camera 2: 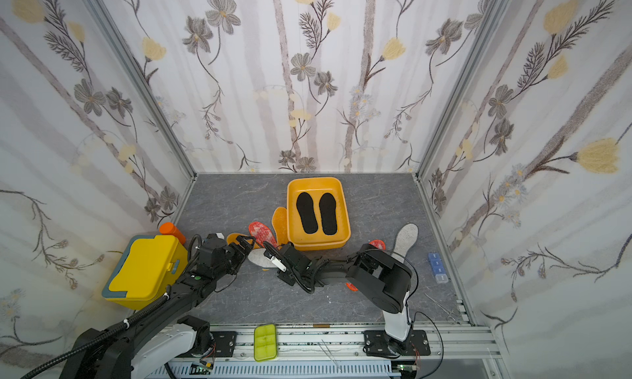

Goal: Put the insoles into the storage box
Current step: Pick up the insole from the center of the board.

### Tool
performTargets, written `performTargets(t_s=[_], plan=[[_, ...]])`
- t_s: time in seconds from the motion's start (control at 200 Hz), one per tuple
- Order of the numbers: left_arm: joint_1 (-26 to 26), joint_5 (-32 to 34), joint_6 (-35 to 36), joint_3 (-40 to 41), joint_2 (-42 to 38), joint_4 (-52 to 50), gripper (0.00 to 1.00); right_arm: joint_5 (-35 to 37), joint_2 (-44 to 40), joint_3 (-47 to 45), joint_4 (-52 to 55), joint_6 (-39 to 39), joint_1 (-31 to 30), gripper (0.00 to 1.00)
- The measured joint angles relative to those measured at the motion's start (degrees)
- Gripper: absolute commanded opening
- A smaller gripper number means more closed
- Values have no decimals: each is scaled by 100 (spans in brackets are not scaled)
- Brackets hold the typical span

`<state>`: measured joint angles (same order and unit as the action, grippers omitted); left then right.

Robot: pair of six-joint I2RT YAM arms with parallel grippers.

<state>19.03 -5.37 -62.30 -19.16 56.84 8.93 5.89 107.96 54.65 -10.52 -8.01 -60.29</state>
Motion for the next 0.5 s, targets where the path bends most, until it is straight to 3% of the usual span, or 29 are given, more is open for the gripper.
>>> performTargets(t_s=[0.33, 0.5], plan=[[-17, 0, 39, 0, -76, -42, 100, 2, 0, -96, -155, 48, -11, 0], [-17, 0, 39, 0, -136, -59, 100, -2, -39, -96, -129, 116, -7, 0]])
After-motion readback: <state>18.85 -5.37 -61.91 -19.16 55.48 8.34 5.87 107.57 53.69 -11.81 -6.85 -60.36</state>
